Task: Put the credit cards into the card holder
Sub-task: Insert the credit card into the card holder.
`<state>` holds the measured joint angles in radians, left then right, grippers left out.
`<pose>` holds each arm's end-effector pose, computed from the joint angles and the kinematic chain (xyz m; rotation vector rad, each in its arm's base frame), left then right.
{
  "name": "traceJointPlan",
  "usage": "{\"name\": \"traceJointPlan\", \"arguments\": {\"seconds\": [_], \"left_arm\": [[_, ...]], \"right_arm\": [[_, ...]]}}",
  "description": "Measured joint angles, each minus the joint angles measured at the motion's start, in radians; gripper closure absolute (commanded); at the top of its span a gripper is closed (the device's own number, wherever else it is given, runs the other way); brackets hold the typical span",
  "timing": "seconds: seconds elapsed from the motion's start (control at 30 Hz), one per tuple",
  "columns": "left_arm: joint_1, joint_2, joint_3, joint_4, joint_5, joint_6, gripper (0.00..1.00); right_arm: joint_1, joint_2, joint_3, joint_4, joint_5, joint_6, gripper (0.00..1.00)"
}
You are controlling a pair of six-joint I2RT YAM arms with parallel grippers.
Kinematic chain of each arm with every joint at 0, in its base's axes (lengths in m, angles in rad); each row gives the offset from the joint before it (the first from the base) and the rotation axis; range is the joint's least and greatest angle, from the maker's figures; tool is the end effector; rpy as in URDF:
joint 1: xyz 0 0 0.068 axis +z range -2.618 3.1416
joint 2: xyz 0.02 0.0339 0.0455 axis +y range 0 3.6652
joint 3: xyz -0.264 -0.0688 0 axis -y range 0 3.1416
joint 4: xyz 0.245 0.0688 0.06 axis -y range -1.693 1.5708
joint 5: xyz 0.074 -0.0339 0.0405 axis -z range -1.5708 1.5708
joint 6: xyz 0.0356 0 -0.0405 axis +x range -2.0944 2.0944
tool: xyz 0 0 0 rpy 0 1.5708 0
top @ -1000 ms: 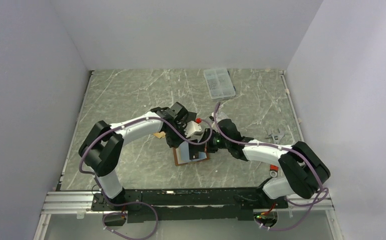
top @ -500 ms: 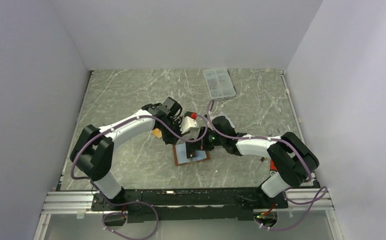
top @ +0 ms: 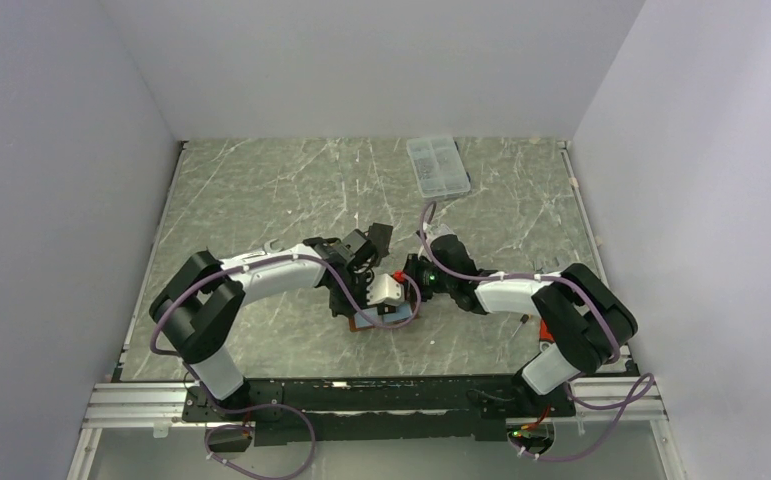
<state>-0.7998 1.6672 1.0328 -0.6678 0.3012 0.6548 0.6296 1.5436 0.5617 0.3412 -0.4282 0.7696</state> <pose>0.2063 -0.2275 0.1753 1.9460 2.0981 -0.4610 0.2209 0.1792 0.1434 -0.0943 2.4371 1.1867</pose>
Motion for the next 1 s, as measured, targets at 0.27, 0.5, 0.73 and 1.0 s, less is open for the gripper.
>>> {"name": "traceJointPlan", "arguments": {"seconds": [0.27,0.5,0.73,1.0], "left_arm": [[-0.034,0.000,-0.039,0.036,-0.066,0.032,0.94],[-0.040,0.002,-0.039,0.047,-0.089,0.034,0.96],[-0.045,0.004,-0.039,0.047,-0.093,0.034,0.97],[-0.051,0.005,-0.039,0.047,-0.100,0.037,0.99]], "right_arm": [[-0.001,0.010,-0.019,0.040,0.005,0.013,1.00],[-0.001,0.012,-0.044,0.077,0.025,0.027,1.00],[-0.001,0.012,-0.079,0.126,0.035,0.056,1.00],[-0.001,0.012,-0.098,0.164,0.065,0.089,1.00]]}}
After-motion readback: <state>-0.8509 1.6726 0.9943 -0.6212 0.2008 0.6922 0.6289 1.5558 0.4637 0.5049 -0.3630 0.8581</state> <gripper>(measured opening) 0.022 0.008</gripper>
